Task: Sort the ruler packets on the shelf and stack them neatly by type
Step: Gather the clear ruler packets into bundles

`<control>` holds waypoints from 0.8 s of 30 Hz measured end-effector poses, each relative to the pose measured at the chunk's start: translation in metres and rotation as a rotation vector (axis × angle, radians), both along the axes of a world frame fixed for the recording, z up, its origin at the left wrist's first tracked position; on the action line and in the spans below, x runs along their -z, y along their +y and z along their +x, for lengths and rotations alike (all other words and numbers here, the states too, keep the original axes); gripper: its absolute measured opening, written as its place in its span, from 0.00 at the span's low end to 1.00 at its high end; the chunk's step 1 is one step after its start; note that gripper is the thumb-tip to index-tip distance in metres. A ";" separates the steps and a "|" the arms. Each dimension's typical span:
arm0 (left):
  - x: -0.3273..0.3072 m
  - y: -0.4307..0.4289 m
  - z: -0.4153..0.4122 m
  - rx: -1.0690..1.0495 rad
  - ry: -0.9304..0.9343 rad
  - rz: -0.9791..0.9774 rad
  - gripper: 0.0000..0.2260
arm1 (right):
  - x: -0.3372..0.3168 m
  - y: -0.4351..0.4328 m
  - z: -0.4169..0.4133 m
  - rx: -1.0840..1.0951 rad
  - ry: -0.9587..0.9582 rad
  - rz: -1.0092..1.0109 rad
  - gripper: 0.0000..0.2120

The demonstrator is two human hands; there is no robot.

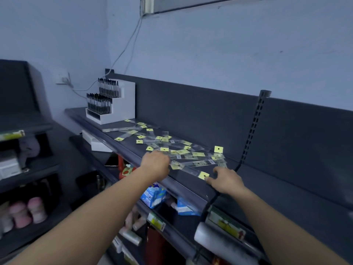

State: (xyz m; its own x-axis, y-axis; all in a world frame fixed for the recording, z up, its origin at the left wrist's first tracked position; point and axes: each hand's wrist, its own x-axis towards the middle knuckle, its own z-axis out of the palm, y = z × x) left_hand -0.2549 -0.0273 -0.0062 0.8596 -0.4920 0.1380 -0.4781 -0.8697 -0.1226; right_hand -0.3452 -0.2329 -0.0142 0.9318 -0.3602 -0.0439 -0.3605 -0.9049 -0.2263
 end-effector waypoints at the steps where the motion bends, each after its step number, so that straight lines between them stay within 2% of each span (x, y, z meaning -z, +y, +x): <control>1: 0.002 0.005 0.008 0.006 0.013 -0.002 0.15 | 0.004 0.002 0.010 0.037 0.019 0.018 0.27; 6: 0.011 0.019 0.052 0.029 0.066 -0.030 0.21 | 0.018 0.002 0.046 0.249 0.107 0.091 0.53; 10: 0.019 0.015 0.085 0.048 0.123 -0.034 0.30 | 0.025 -0.002 0.072 0.293 0.160 0.127 0.70; 12: 0.023 0.008 0.100 0.060 0.164 -0.016 0.35 | 0.027 -0.005 0.087 0.280 0.157 0.105 0.67; 15: 0.029 -0.004 0.124 0.071 0.262 0.023 0.40 | 0.027 -0.009 0.112 0.236 0.107 0.089 0.57; 18: 0.034 -0.013 0.149 0.114 0.337 -0.001 0.35 | 0.027 -0.013 0.138 0.181 0.037 0.108 0.50; 21: 0.033 -0.018 0.169 0.179 0.305 -0.026 0.26 | 0.028 -0.017 0.162 0.143 -0.038 0.135 0.44; 24: 0.031 -0.020 0.187 0.203 0.285 -0.081 0.24 | 0.028 -0.016 0.183 0.156 -0.075 0.199 0.42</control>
State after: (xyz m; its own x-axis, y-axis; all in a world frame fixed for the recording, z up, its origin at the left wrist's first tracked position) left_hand -0.0682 -0.0470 -0.0371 0.7549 -0.6541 -0.0476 -0.6473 -0.7548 0.1062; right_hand -0.1623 -0.2492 -0.0420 0.8689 -0.4912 -0.0612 -0.4679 -0.7748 -0.4251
